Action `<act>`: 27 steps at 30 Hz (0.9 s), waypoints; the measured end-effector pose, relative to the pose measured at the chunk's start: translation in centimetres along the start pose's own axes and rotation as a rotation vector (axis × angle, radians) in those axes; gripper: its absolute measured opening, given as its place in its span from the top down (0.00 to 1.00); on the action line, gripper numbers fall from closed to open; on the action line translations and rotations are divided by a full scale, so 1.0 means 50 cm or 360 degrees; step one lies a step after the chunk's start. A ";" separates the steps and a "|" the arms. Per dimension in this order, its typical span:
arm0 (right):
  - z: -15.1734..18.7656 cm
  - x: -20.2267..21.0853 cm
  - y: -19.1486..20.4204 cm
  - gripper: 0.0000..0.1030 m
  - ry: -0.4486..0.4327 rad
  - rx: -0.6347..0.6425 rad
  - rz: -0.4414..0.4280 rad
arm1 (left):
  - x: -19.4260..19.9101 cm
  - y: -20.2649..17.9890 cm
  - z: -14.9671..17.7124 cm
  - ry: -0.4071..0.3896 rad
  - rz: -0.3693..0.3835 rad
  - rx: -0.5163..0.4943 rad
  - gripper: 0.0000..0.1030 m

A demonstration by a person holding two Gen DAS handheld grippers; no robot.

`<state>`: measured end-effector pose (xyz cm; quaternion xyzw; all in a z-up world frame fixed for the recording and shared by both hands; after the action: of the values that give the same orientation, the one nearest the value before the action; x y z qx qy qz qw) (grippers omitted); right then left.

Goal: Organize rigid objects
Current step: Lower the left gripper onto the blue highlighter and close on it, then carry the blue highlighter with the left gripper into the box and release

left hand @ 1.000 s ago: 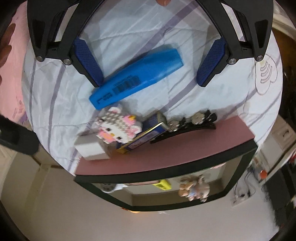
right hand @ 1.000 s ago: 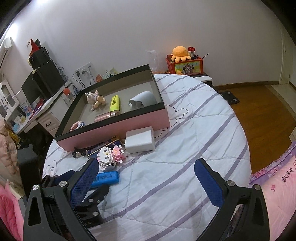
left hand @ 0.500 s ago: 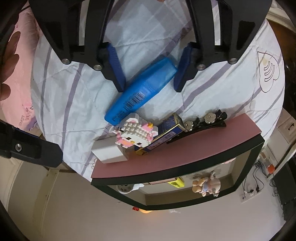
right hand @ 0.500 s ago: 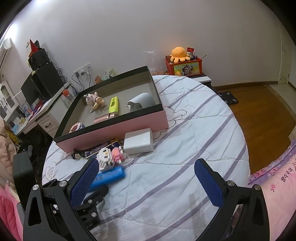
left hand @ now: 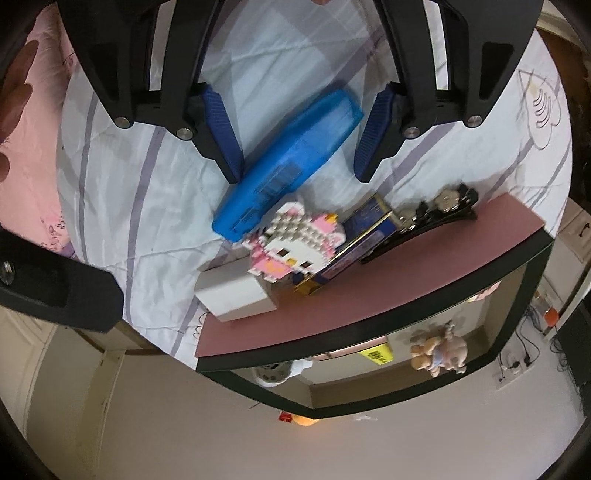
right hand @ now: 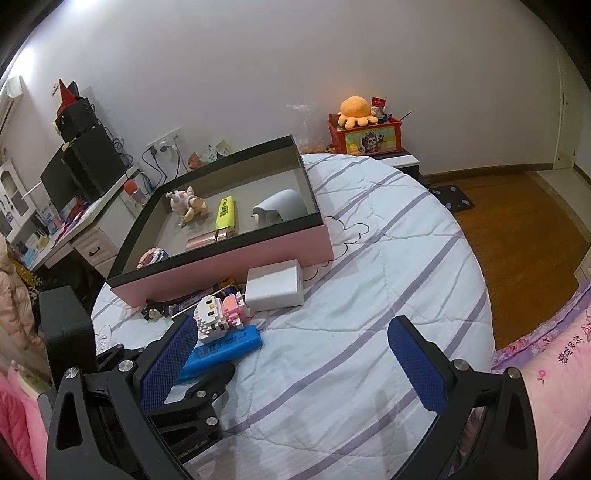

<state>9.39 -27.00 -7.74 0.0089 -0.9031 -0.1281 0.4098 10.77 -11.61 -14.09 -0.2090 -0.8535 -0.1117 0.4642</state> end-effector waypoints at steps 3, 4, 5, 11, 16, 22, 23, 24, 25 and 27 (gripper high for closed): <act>0.000 0.000 -0.001 0.00 0.0002 0.0000 0.0002 | -0.004 -0.002 -0.005 -0.0013 0.0026 0.0017 0.39; 0.000 0.000 -0.001 0.00 -0.0001 -0.0001 0.0003 | -0.003 -0.003 -0.006 -0.0017 0.0039 0.0023 0.42; 0.000 0.000 -0.002 0.00 -0.0005 -0.0003 0.0005 | -0.003 -0.005 -0.007 -0.0022 0.0054 0.0025 0.47; -0.003 0.005 -0.010 0.00 -0.0023 -0.0019 0.0025 | 0.002 -0.016 -0.008 -0.0037 0.0124 0.0044 0.76; -0.006 0.008 -0.013 0.00 -0.0027 -0.0022 0.0029 | 0.014 -0.009 0.009 -0.0049 0.0175 0.0084 0.76; -0.003 0.009 -0.007 0.00 -0.0018 -0.0008 0.0023 | 0.037 0.001 0.041 -0.0048 0.0180 0.0119 0.76; -0.003 0.009 -0.005 0.00 -0.0018 -0.0005 0.0022 | 0.042 0.003 0.048 -0.0048 0.0178 0.0126 0.76; -0.003 0.008 -0.003 0.00 -0.0018 -0.0002 0.0021 | 0.047 0.005 0.055 -0.0049 0.0175 0.0136 0.76; -0.003 0.008 -0.001 0.00 -0.0015 0.0000 0.0021 | 0.053 0.007 0.063 -0.0050 0.0173 0.0149 0.76; -0.001 0.006 0.004 0.00 -0.0010 0.0006 0.0018 | 0.062 0.015 0.077 -0.0056 0.0175 0.0178 0.76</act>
<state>9.25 -26.88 -7.43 0.0043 -0.9046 -0.1241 0.4077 6.74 -8.69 -13.59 -0.2312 -0.8536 -0.0345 0.4656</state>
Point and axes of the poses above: each gripper's, at about its wrist camera, not at the fingertips, and x roughly against the way its jaws point, y to its left, z to its underside, the point moved 3 cm from there along -x, roughly the way its jaws point, and after that the axes turned 2 degrees about y, right-handed, at the moved point
